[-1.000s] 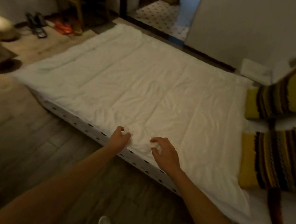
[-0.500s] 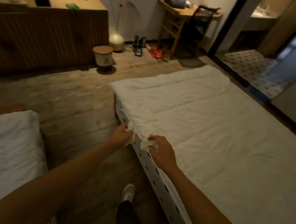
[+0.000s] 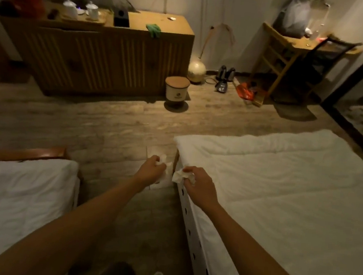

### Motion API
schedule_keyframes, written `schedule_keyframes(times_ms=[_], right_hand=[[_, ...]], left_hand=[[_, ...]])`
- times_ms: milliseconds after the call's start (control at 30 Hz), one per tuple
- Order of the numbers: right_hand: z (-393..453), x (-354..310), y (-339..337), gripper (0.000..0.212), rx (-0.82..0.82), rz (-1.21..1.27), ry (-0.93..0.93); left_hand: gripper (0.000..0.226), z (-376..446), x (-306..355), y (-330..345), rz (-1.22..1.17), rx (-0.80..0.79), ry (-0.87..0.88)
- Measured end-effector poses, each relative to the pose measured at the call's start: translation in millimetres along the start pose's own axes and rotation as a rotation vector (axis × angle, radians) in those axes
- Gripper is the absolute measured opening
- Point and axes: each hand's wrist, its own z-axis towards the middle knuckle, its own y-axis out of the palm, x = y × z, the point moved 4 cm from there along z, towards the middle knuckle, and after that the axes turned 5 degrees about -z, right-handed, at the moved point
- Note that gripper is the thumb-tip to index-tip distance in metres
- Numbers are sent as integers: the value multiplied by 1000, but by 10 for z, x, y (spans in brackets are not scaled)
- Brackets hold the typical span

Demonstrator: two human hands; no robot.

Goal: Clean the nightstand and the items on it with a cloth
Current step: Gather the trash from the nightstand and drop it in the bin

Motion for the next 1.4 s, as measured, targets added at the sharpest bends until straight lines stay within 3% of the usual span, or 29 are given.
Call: schedule_keyframes(times_ms=[133, 333, 700, 1067, 1400], right_hand=[[855, -149, 105, 30, -39, 27, -22], [2282, -219, 345, 30, -65, 76, 15], [4919, -488, 340, 31, -24, 77, 69], [7531, 314, 271, 40, -9, 69, 152], [9804, 746, 55, 35, -137, 65, 258]], left_hand=[[13, 709, 142, -303, -6, 41, -28], [17, 2072, 356, -712, -34, 76, -55], [19, 4470, 1456, -1398, -45, 26, -44], [16, 7084, 2322, -1242, 26, -56, -82], [25, 9164, 3207, -1186, 9, -49, -267]])
